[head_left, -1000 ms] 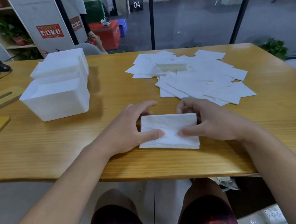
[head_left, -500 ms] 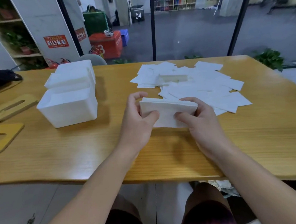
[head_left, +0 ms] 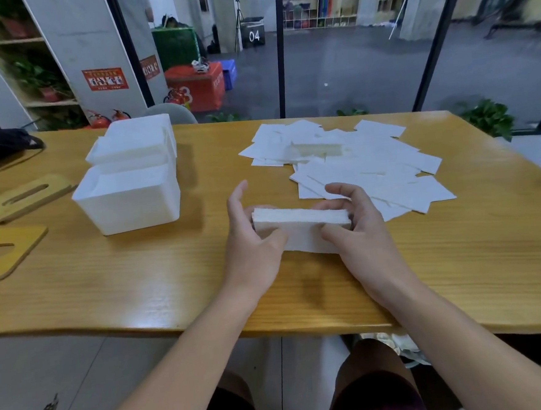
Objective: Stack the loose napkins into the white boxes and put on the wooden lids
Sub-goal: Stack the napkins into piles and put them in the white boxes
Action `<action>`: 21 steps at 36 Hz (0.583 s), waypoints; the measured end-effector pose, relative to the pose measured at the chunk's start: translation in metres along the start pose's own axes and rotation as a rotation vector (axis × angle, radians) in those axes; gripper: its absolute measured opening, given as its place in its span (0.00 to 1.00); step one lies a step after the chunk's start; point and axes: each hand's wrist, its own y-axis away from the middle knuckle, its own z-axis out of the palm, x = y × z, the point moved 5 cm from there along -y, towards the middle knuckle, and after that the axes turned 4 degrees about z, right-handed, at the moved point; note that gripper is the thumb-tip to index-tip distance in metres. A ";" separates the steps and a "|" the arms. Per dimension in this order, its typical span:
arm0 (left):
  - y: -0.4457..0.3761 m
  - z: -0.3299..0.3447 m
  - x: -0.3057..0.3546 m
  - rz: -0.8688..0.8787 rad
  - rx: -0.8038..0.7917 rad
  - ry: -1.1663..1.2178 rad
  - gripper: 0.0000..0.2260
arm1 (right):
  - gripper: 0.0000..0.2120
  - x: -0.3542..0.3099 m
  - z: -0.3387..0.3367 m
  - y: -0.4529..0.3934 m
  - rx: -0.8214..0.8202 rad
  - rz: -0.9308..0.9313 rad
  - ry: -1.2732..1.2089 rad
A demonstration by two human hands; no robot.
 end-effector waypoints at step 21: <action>0.000 -0.010 -0.006 0.009 -0.059 -0.062 0.36 | 0.19 0.011 -0.001 0.004 -0.009 0.034 0.122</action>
